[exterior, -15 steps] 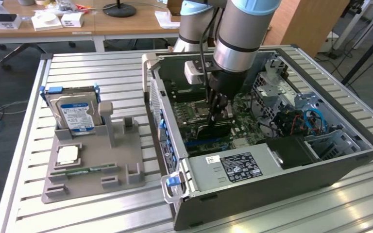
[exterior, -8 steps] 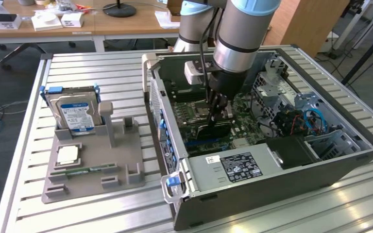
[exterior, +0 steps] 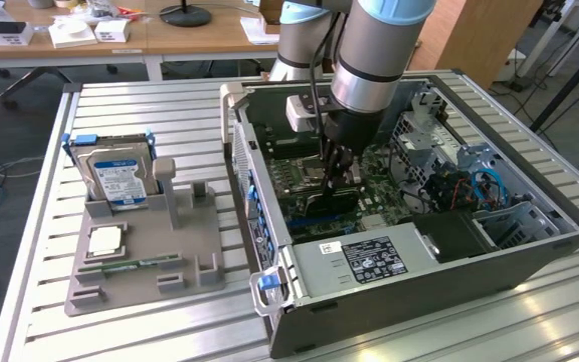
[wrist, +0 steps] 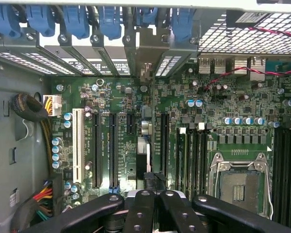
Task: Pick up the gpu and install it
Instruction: 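Press down on the gpu until it lock into place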
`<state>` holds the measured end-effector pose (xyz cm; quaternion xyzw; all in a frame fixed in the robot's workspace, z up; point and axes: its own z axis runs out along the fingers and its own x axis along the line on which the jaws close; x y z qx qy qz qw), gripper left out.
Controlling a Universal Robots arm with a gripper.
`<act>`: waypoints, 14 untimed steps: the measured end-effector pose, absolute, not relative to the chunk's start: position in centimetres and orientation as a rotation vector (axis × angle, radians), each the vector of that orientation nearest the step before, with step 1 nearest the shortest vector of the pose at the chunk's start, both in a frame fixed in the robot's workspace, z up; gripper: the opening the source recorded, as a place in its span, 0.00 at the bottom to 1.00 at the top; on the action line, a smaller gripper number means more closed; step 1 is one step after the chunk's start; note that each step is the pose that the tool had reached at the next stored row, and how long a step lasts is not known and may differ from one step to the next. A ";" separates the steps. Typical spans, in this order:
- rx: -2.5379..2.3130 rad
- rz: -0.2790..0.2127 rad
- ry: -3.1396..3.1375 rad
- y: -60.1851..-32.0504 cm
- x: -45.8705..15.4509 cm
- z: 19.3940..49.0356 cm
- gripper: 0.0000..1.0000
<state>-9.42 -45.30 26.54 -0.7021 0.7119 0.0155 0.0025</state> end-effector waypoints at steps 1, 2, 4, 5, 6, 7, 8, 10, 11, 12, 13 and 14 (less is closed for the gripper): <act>-2.202 0.048 2.233 -45.3 -9.4 26.5 0.10; -2.203 0.048 2.233 -45.3 -9.4 26.5 0.10; -2.202 0.049 2.233 -45.3 -9.4 26.5 0.10; -2.202 0.049 2.233 -45.3 -9.4 26.5 0.10; -2.202 0.049 2.233 -45.3 -9.4 26.5 0.10; -2.202 0.049 2.233 -45.3 -9.4 26.5 0.10; -2.202 0.049 2.233 -45.3 -9.4 26.5 0.10; -2.202 0.049 2.233 -45.3 -9.5 26.5 0.10; -2.202 0.049 2.233 -45.3 -9.5 26.5 0.10; -2.202 0.049 2.232 -45.3 -9.5 26.5 0.10; -2.202 0.049 2.232 -45.4 -9.6 26.5 0.10; -2.202 0.049 2.232 -45.4 -9.6 26.5 0.10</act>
